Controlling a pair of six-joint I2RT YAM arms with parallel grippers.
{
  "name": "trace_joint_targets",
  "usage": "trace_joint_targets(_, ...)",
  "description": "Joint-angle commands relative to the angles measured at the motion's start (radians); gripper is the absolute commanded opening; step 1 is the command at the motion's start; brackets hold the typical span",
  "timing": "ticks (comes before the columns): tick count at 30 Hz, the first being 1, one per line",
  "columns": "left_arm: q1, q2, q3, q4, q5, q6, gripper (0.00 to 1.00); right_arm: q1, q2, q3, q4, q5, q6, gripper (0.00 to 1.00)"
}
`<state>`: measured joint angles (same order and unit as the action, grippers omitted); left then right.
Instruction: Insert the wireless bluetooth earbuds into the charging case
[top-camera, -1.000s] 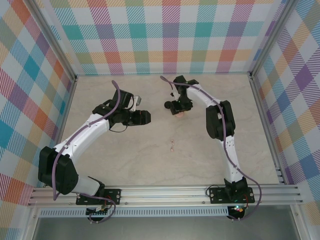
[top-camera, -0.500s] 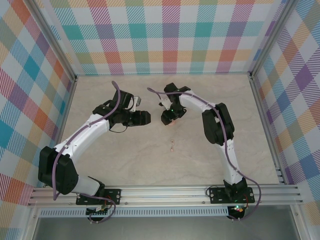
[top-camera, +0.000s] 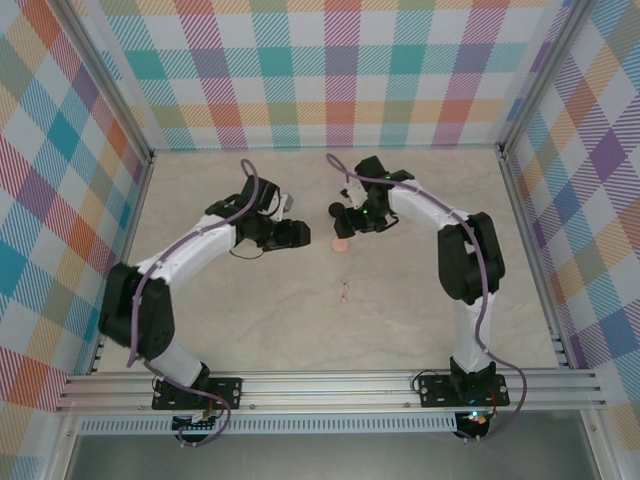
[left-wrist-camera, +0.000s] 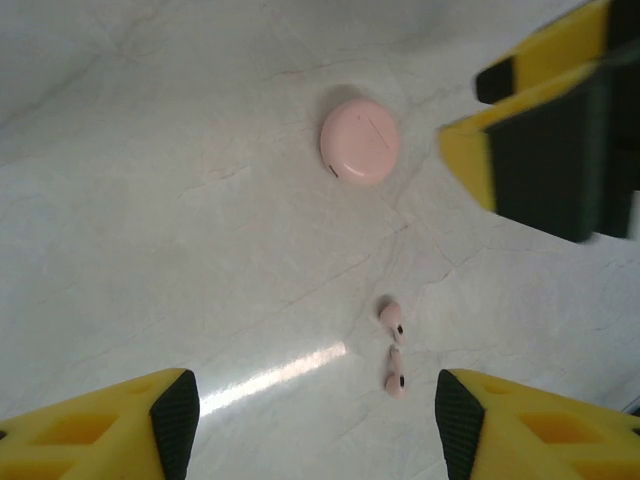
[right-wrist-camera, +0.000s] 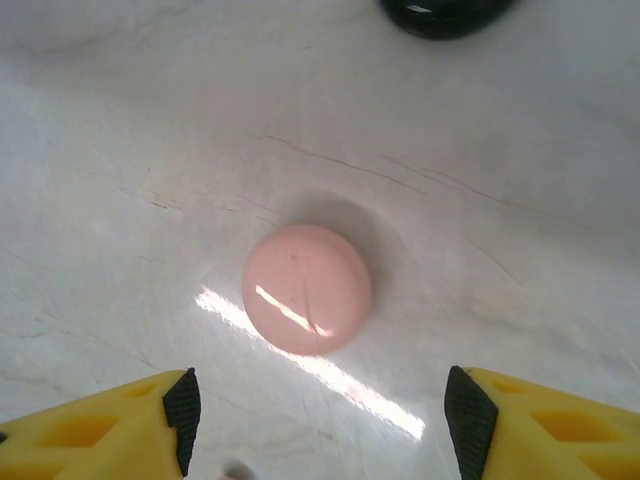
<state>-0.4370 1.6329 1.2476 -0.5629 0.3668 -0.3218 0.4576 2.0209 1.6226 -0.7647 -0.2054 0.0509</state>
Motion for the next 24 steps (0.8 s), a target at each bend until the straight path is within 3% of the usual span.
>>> trace_joint_targets(1, 0.011, 0.115, 0.096, 0.047, 0.082, 0.048, 0.63, -0.011, -0.057, -0.079, 0.04, -0.046, 0.147, 0.66)
trace_joint_targets(5, 0.013, 0.272, 0.233, 0.047, 0.117, 0.083, 0.62, -0.017, -0.11, -0.19, 0.085, -0.091, 0.244, 0.59)
trace_joint_targets(12, 0.018, 0.521, 0.444, 0.035, 0.151, 0.048, 0.44, -0.017, -0.106, -0.275, 0.145, -0.098, 0.372, 0.28)
trace_joint_targets(19, 0.011, 0.618, 0.516, 0.032, 0.158, 0.003, 0.18, -0.015, -0.039, -0.238, 0.14, -0.094, 0.416, 0.19)
trace_joint_targets(24, -0.001, 0.656, 0.544, 0.004, 0.17, 0.004, 0.09, -0.015, 0.001, -0.216, 0.134, -0.084, 0.435, 0.16)
